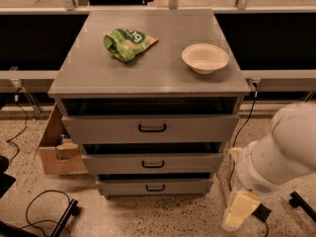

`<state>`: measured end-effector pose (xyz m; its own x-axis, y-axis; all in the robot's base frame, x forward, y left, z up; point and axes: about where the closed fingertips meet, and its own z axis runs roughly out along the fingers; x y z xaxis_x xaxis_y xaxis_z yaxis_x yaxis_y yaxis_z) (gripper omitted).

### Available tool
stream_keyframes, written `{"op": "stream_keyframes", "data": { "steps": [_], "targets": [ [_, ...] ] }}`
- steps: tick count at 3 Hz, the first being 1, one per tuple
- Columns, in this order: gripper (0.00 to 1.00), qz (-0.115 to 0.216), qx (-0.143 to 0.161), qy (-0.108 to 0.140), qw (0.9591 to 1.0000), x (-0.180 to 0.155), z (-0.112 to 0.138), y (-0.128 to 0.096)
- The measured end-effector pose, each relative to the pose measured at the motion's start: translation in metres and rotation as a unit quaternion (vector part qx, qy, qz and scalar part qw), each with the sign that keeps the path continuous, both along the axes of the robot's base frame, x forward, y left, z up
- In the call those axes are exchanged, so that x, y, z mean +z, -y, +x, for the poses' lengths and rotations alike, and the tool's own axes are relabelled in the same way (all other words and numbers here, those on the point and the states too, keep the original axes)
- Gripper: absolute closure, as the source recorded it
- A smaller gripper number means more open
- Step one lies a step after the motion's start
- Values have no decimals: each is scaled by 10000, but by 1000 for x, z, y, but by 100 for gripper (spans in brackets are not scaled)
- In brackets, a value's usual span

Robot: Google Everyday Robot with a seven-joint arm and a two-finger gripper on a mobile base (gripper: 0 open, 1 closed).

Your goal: Open bottom drawer

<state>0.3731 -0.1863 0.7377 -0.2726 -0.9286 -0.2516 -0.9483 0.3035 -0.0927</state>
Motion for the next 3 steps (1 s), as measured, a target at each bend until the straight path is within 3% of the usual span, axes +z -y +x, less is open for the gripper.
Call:
{"op": "stream_keyframes", "data": {
  "steps": [1,2,3],
  "targets": [
    [0,265,333,-218,9989,-73,-18,-45],
    [0,247,569,-727,9954,-139,-24,-77],
    [0,253,542,-674,9959,-133,-24,-75]
  ]
}}
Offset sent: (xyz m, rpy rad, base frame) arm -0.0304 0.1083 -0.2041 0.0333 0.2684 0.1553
